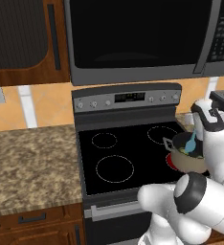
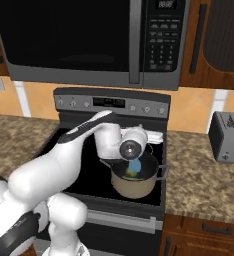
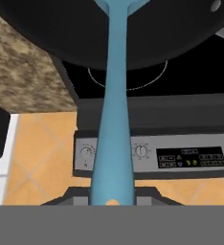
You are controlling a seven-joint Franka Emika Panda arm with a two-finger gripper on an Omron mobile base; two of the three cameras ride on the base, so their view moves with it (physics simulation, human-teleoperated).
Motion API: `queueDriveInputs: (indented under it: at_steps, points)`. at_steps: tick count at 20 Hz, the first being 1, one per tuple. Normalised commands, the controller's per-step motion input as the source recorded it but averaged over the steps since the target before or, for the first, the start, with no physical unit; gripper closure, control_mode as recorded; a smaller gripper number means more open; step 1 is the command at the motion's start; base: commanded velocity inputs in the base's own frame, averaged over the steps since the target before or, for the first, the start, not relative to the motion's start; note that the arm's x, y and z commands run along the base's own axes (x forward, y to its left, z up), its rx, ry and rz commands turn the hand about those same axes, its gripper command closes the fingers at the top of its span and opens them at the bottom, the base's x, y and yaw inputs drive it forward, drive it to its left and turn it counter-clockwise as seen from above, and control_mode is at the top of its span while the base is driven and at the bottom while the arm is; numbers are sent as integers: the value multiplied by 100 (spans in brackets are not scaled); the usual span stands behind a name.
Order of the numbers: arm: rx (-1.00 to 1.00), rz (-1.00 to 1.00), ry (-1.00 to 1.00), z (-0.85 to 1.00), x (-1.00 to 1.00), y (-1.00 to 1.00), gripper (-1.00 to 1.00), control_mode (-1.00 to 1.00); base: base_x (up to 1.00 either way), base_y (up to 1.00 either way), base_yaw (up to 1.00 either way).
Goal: Put the lime and cucumber in the pot. Retrieve the spatula and lightly stir the vegetables in the pot.
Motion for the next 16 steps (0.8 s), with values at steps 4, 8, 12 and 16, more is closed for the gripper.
queueDriveInputs:
  at_steps: [4, 8, 12, 16]
  points:
    - [0, 2, -23, 12, -6, 0, 100, -100, 0, 0, 0]
    - [0, 0, 1, -34, 0, 0, 100, -100, 0, 0, 0]
    - [0, 0, 4, -28, -25, 0, 100, -100, 0, 0, 0]
    - [-7, -2, 6, 16, -67, 0, 100, -100, 0, 0, 0]
